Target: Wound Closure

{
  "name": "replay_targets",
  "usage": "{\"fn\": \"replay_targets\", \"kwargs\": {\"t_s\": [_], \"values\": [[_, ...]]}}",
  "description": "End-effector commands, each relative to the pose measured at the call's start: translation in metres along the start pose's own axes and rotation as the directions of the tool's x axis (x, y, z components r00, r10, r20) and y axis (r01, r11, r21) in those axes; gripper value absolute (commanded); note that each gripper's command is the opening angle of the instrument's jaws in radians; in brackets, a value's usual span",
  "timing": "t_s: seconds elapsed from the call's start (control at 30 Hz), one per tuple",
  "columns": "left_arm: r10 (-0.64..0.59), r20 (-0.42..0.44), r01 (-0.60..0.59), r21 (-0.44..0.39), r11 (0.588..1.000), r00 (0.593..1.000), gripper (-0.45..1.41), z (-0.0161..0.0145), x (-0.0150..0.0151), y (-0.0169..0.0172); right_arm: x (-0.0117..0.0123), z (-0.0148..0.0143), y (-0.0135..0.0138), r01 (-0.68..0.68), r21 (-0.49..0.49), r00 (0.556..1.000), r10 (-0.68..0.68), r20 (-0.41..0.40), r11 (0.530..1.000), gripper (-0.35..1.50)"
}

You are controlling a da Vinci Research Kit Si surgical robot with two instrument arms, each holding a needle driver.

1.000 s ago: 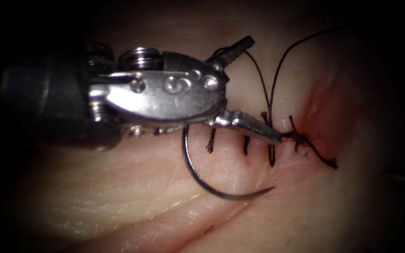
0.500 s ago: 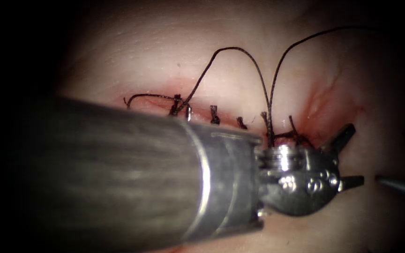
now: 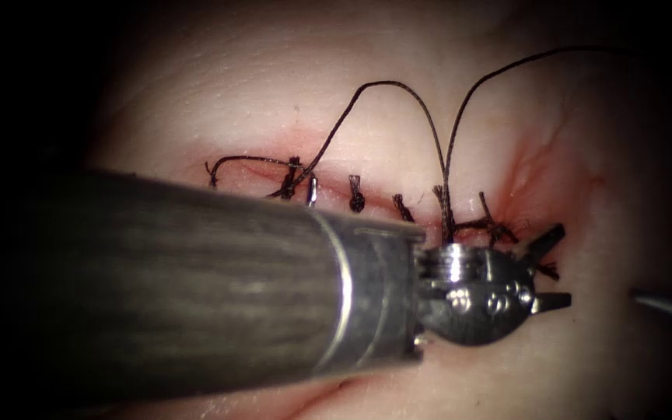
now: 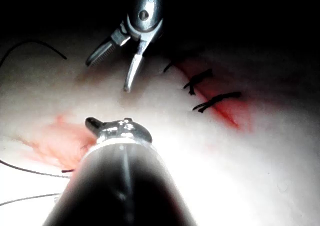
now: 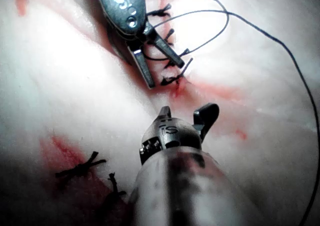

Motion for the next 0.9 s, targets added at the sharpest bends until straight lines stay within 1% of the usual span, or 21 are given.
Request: {"fn": "replay_targets", "kwargs": {"t_s": [0.03, 0.17, 0.23, 0.3, 0.33, 0.43, 0.57, 0.67, 0.73, 0.83, 0.9], "values": [[0.004, 0.004, -0.004, 0.001, 1.000, 1.000, 0.42, 0.0009, -0.0001, 0.0000, 0.0002, 0.0009, -0.0004, 0.001, 0.001, 1.000, -0.001, -0.001, 1.000, 1.08], [0.014, 0.015, -0.014, -0.009, 1.000, 1.000, 0.42, 0.0014, -0.0011, -0.0001, 0.0002, 0.0010, -0.0004, 0.001, 0.001, 1.000, -0.001, -0.004, 1.000, 1.08], [0.014, 0.015, -0.014, -0.009, 1.000, 1.000, 0.36, 0.0014, -0.0011, -0.0001, 0.0002, 0.0010, -0.0004, 0.001, 0.001, 1.000, -0.001, -0.004, 1.000, 1.08], [0.023, 0.016, -0.023, -0.008, 1.000, 1.000, 0.14, 0.0013, -0.0008, 0.0000, 0.0001, 0.0011, -0.0004, 0.001, 0.001, 1.000, -0.001, -0.004, 1.000, 1.06], [0.028, 0.015, -0.027, -0.010, 1.000, 1.000, -0.05, 0.0013, -0.0006, 0.0001, 0.0000, 0.0011, -0.0003, 0.001, 0.001, 1.000, -0.001, -0.004, 1.000, 1.04], [0.053, 0.011, -0.053, -0.012, 0.999, 0.999, -0.45, 0.0014, 0.0000, 0.0004, -0.0002, 0.0011, -0.0002, 0.002, 0.002, 1.000, -0.002, -0.004, 1.000, 1.03], [0.057, -0.021, -0.057, -0.038, 0.998, 0.998, -0.45, 0.0016, 0.0004, 0.0004, -0.0004, 0.0011, -0.0002, 0.003, 0.003, 1.000, -0.003, -0.006, 1.000, 0.98], [0.060, -0.038, -0.062, -0.052, 0.997, 0.997, -0.45, 0.0015, 0.0001, 0.0001, -0.0004, 0.0010, -0.0002, 0.004, 0.003, 1.000, -0.004, -0.006, 1.000, 0.93], [0.062, -0.066, -0.067, -0.079, 0.995, 0.996, -0.45, 0.0007, -0.0004, -0.0007, -0.0004, 0.0012, -0.0001, 0.004, 0.036, 0.999, -0.003, -0.039, 0.999, 0.86], [0.055, -0.101, -0.063, -0.078, 0.995, 0.993, -0.45, -0.0004, -0.0011, -0.0020, -0.0005, 0.0017, 0.0000, 0.046, 0.091, 0.997, -0.040, -0.067, 0.995, 0.84], [0.026, -0.124, -0.036, -0.080, 0.996, 0.992, -0.45, -0.0009, -0.0017, -0.0027, -0.0005, 0.0021, 0.0000, 0.053, 0.135, 0.991, -0.035, -0.131, 0.989, 0.84]]}}
